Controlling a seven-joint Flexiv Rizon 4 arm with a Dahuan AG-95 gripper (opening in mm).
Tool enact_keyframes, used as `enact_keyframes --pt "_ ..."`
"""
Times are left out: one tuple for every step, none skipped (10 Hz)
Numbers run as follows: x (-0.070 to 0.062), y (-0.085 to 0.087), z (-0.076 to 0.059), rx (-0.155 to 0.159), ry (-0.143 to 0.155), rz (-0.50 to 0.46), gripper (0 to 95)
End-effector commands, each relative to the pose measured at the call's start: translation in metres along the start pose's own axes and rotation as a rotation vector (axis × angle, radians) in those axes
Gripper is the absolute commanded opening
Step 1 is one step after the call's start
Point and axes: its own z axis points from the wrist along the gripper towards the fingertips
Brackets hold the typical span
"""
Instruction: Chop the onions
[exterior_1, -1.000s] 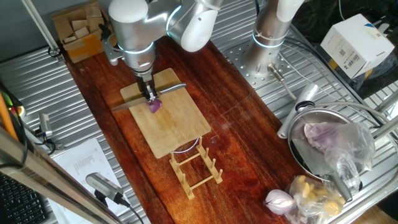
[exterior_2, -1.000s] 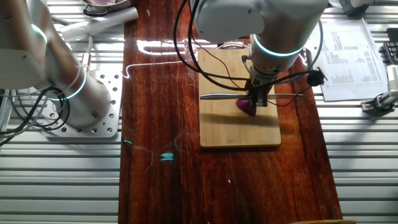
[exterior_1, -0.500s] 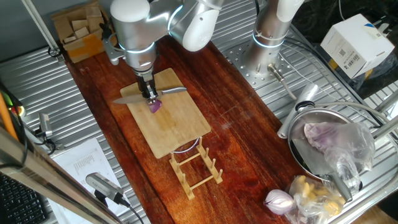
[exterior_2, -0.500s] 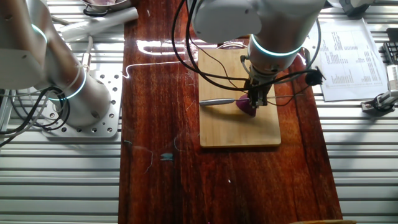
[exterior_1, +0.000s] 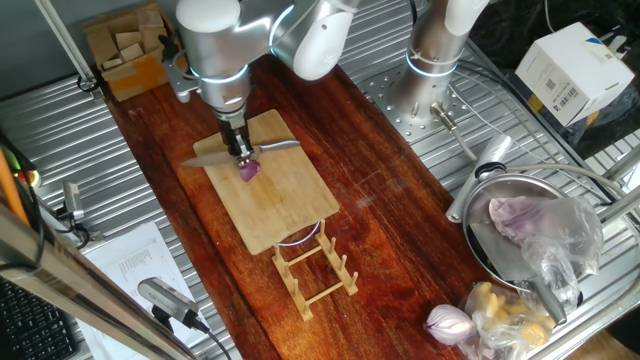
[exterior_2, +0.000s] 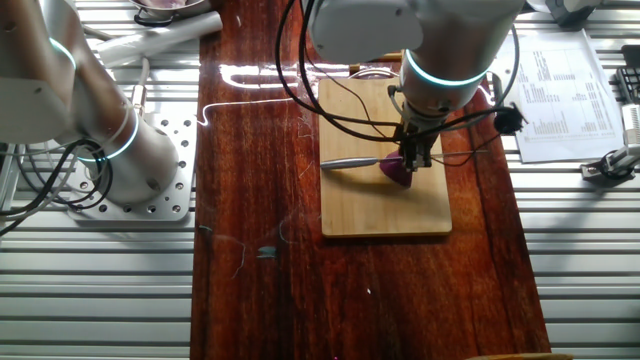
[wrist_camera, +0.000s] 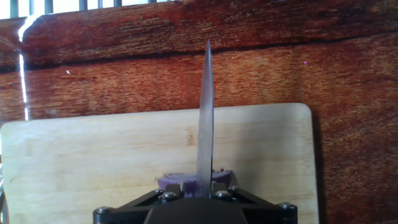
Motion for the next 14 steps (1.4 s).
enact_keyframes --pt "0.0001 0.0003 -0.0037 -0.002 0.0 0.0 19.0" --pt "0.0013 -0.0009 -0.0076 -0.003 0.003 -0.002 19.0" --pt "0.002 -0.0019 -0.0095 -0.003 0.005 -0.004 19.0" --pt "0.0028 -0.0037 -0.0105 -0.003 0.004 -0.006 19.0" --pt "0.0036 -0.0046 -0.0106 -0.003 0.003 -0.007 19.0" --pt "0.0038 -0.0047 -0.0105 -0.004 0.003 -0.006 19.0" --pt "0.0038 -0.0047 -0.0105 -0.004 0.003 -0.007 0.0" --pt "0.0038 -0.0046 -0.0105 -0.004 0.002 -0.009 0.0" --pt "0.0037 -0.0043 -0.0103 -0.005 0.001 -0.011 0.0" --pt "0.0035 -0.0033 -0.0098 -0.01 -0.002 -0.013 0.0" --pt "0.0034 -0.0024 -0.0093 -0.019 -0.006 -0.012 0.0" --pt "0.0027 -0.0005 -0.0086 -0.02 -0.012 -0.009 0.0" --pt "0.0019 0.0 -0.0087 -0.011 -0.011 -0.006 0.0" --pt "0.0012 0.0 -0.008 -0.011 -0.013 -0.01 0.0"
